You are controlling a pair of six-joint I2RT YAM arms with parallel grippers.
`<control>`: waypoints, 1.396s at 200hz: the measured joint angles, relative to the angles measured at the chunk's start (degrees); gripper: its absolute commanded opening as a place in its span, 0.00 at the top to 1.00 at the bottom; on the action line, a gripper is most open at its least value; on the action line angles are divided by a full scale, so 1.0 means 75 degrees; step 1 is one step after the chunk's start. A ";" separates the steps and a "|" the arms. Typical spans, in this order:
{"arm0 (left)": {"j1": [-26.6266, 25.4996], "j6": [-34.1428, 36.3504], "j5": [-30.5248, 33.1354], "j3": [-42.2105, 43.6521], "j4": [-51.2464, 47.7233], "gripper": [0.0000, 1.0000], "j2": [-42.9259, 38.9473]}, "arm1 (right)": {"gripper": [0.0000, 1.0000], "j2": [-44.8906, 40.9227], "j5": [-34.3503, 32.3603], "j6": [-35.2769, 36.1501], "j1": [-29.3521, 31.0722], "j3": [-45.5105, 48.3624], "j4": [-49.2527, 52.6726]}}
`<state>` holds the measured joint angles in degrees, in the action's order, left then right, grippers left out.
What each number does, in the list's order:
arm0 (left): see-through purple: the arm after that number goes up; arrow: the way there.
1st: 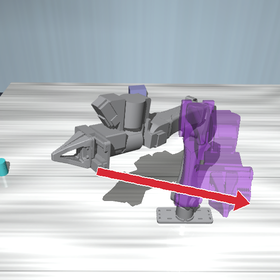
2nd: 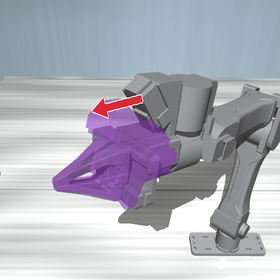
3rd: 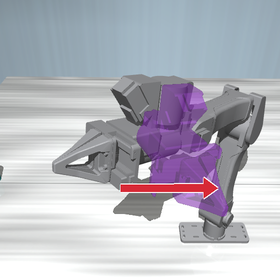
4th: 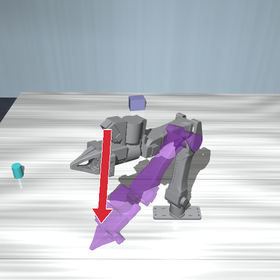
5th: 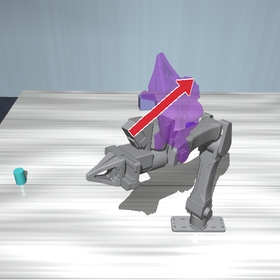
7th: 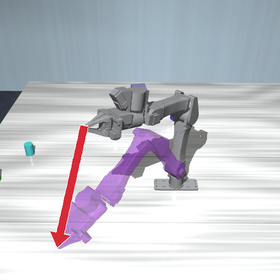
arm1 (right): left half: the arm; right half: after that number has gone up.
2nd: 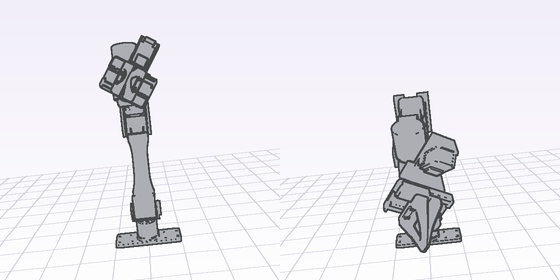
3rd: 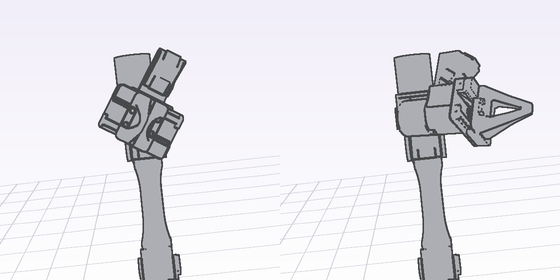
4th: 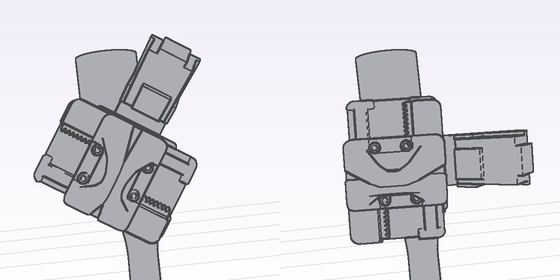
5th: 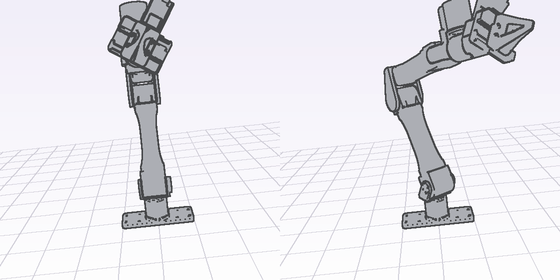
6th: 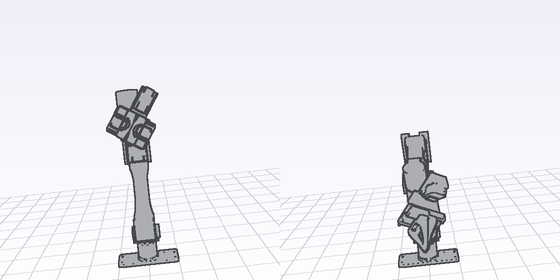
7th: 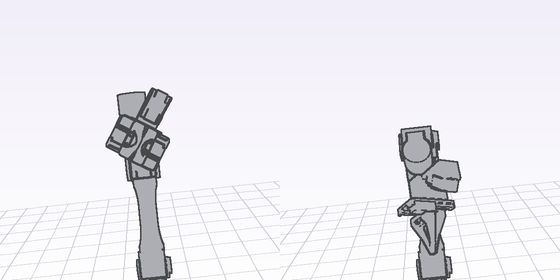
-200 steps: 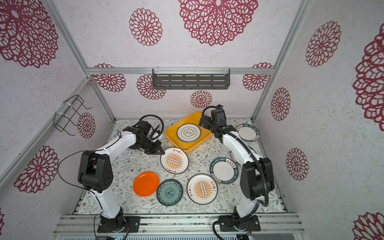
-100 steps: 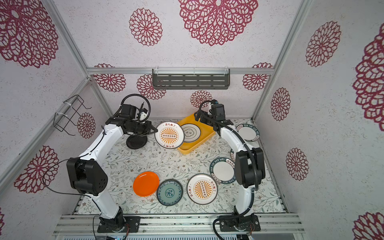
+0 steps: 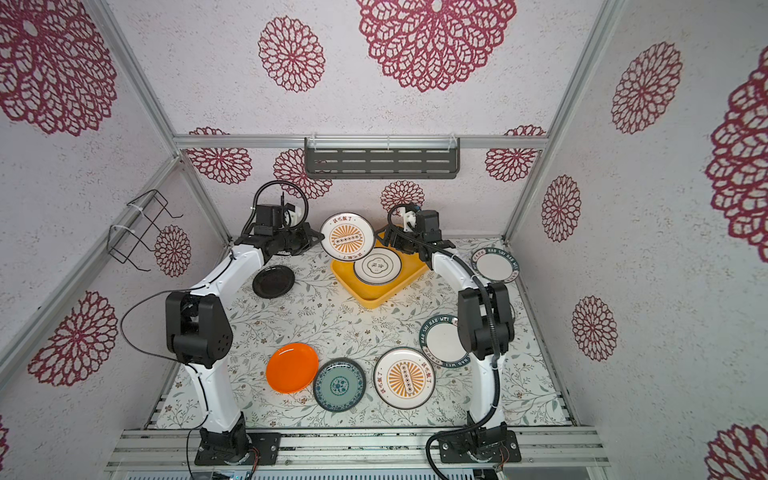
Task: Place the plates into the plastic bin on the countertop
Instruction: 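Lift the orange-sunburst plate upright with left gripper toward the bin, then pass the plate to the right gripper, closing right gripper on its rim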
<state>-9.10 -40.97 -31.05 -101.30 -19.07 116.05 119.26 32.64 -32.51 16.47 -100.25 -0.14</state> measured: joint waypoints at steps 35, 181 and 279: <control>-0.0003 -0.0297 -0.0125 -0.0017 0.0338 1.00 0.0178 | 0.45 0.0268 0.0178 -0.0268 0.0087 -0.0050 -0.0283; -0.0259 -0.0571 -0.0350 -0.0085 0.1195 0.03 0.0420 | 1.00 0.0379 0.0134 -0.1067 0.0105 -0.0087 -0.0603; -0.0204 -0.0775 0.0472 0.1087 0.2151 0.03 -0.0498 | 1.00 0.0437 -0.0766 -0.0889 -0.0437 0.0303 0.0507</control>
<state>-10.63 -46.78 -27.51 -93.14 -2.94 112.31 122.54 26.89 -39.18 13.19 -97.97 3.66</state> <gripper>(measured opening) 0.972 0.069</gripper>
